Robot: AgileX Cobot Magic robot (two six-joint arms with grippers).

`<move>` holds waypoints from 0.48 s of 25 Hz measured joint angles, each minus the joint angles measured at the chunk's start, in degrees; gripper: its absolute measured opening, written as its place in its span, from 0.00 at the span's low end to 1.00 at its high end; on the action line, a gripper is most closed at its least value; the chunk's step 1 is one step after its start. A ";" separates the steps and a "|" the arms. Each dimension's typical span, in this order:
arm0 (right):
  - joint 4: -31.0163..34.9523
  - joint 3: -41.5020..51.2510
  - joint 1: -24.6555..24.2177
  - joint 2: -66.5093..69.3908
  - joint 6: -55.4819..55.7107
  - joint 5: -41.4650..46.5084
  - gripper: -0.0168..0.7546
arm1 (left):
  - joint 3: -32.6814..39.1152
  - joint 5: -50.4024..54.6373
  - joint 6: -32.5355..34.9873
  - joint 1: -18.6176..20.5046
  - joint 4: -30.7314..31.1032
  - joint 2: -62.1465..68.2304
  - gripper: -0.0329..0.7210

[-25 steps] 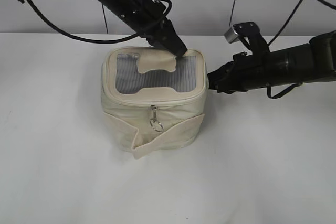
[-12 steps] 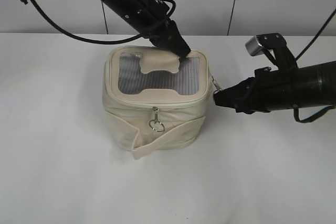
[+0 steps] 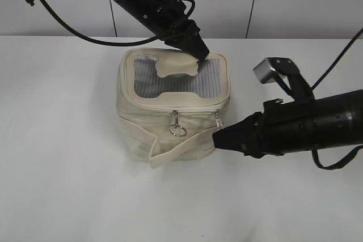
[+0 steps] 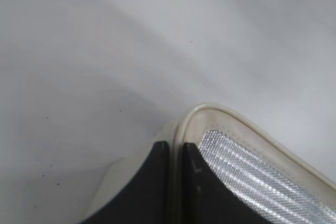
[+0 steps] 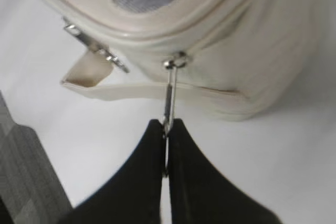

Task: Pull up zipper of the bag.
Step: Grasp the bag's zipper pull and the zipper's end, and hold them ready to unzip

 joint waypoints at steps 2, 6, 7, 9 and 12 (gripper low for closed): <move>2.38 0.17 4.25 -0.02 0.66 -1.64 0.03 | 0.00 -0.81 -1.60 -0.38 0.64 0.00 0.09; 11.65 -0.11 12.15 -0.02 0.91 -8.20 0.03 | 0.04 -3.01 -4.14 -1.73 1.70 0.00 0.09; 12.49 -0.65 13.50 -0.02 0.91 -9.71 0.03 | 0.04 -3.56 -4.31 -2.00 1.85 -0.06 0.09; 13.38 -2.31 16.14 -0.02 0.97 -11.52 0.03 | 0.06 -4.28 -4.46 -2.54 2.14 -0.05 0.09; 13.41 -5.59 18.77 0.77 1.97 -13.41 0.03 | 0.06 -4.87 -5.21 -2.75 2.33 -0.05 0.09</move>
